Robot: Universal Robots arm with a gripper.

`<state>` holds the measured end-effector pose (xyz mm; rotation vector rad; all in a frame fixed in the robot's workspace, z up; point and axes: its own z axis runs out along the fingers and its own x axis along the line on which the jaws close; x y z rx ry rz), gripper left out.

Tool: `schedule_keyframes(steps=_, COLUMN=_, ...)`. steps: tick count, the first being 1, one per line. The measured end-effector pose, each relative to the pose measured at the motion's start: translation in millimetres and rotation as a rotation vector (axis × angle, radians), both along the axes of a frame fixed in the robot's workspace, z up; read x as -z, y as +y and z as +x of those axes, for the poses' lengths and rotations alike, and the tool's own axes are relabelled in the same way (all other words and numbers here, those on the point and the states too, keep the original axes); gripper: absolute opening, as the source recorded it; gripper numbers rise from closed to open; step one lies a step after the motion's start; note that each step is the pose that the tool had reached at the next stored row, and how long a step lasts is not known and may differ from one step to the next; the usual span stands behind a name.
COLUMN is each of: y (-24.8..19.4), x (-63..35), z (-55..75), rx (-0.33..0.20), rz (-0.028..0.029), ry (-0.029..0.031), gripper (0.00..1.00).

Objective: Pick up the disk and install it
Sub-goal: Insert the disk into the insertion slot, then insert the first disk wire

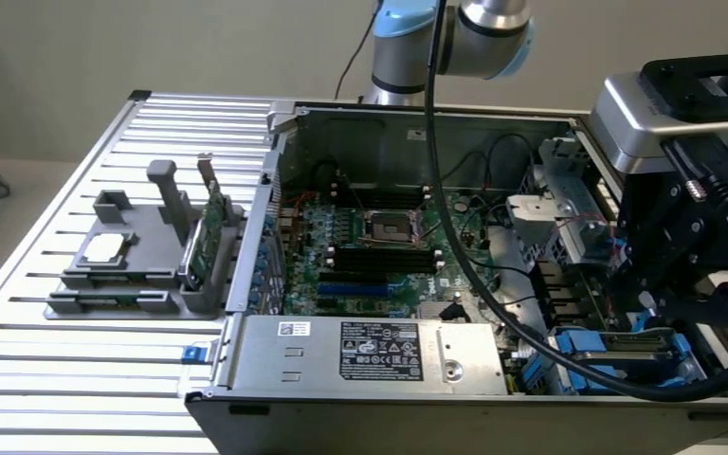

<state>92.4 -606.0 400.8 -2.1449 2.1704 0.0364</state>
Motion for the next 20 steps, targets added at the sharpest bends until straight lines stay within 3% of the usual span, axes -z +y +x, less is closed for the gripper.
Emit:
schedule_keyframes(steps=1, y=0.0, x=0.0, z=0.0, rx=0.000, rz=0.0000, ry=0.0000, gripper=0.26)
schedule_keyframes(steps=2, y=0.0, x=0.0, z=0.0, rx=0.000, rz=0.0000, ry=0.0000, gripper=0.20)
schedule_keyframes(steps=5, y=0.0, x=0.0, z=0.0, rx=0.000, rz=0.0000, ry=0.0000, gripper=0.20)
schedule_keyframes(steps=8, y=0.0, x=0.0, z=0.0, rx=0.000, rz=-0.0001, ry=0.0000, gripper=0.27)
schedule_keyframes(steps=9, y=0.0, x=0.0, z=0.0, rx=0.000, rz=0.0000, ry=0.0000, gripper=0.34)
schedule_keyframes(steps=20, y=0.0, x=0.0, z=0.0, rx=0.000, rz=0.0000, ry=0.0000, gripper=0.34)
